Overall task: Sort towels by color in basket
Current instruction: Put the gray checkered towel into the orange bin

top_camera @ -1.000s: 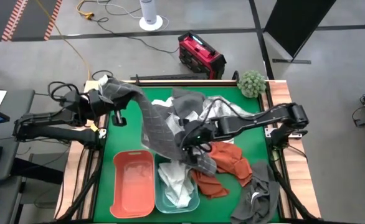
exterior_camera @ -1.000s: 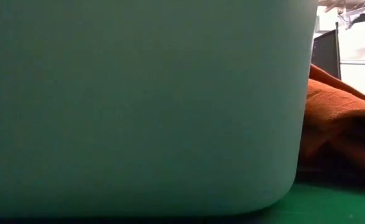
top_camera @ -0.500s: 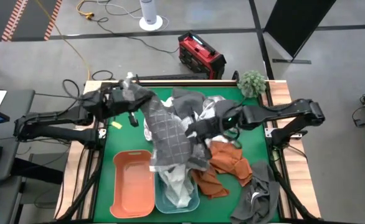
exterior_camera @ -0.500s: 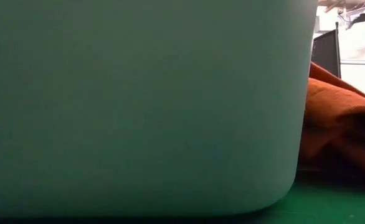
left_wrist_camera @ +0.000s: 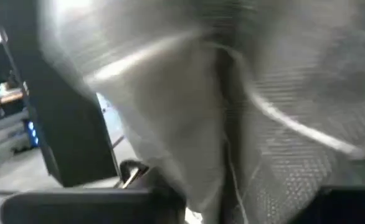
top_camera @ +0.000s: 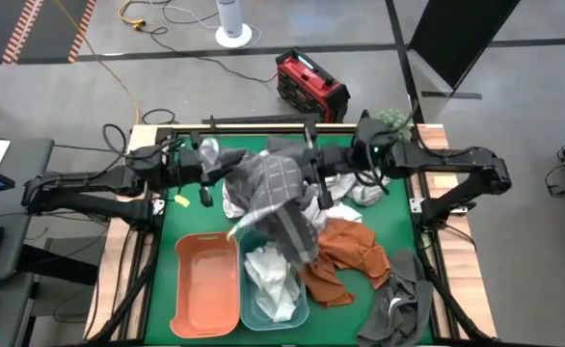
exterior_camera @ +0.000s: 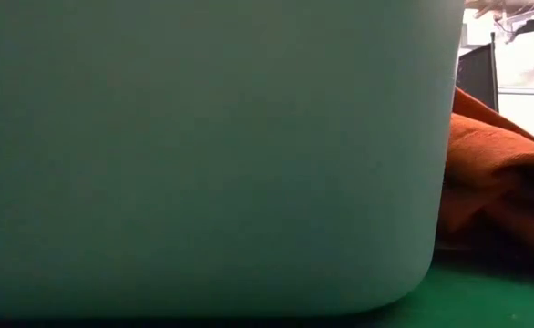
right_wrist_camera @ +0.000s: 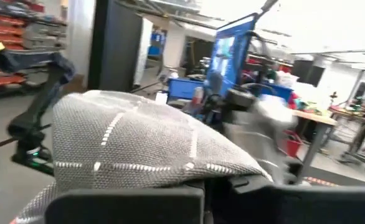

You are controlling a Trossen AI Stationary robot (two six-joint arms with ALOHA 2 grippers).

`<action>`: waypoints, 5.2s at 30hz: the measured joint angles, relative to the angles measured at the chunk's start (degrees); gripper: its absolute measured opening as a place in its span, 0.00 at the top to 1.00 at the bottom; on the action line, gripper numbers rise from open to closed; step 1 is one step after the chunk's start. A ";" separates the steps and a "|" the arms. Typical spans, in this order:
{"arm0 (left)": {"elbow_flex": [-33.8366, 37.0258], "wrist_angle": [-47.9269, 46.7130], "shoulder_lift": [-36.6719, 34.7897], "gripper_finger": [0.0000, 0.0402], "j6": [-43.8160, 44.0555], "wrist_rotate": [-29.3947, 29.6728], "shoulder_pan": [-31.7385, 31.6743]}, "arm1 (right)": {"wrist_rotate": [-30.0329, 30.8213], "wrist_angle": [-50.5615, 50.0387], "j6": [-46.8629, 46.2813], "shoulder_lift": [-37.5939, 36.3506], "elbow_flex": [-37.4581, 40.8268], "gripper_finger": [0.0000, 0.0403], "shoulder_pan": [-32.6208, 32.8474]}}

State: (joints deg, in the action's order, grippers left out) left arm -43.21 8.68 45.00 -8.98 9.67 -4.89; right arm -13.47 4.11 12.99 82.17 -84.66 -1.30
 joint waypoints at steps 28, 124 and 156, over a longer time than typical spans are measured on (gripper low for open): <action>0.00 5.78 1.46 0.22 -8.37 -0.79 4.89 | 10.99 2.10 -0.97 8.67 0.00 0.94 -4.97; -15.59 -51.01 18.83 0.96 12.26 -7.37 30.64 | 27.76 -52.67 -19.00 0.11 -8.92 0.32 0.59; 20.40 3.74 -2.43 0.96 4.73 -0.28 43.75 | 37.82 -44.20 -35.93 3.01 -6.08 0.32 17.96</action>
State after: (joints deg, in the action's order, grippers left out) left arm -22.81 12.42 42.57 -4.25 9.39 38.85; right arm 24.35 -40.10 -22.94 85.18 -90.74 16.66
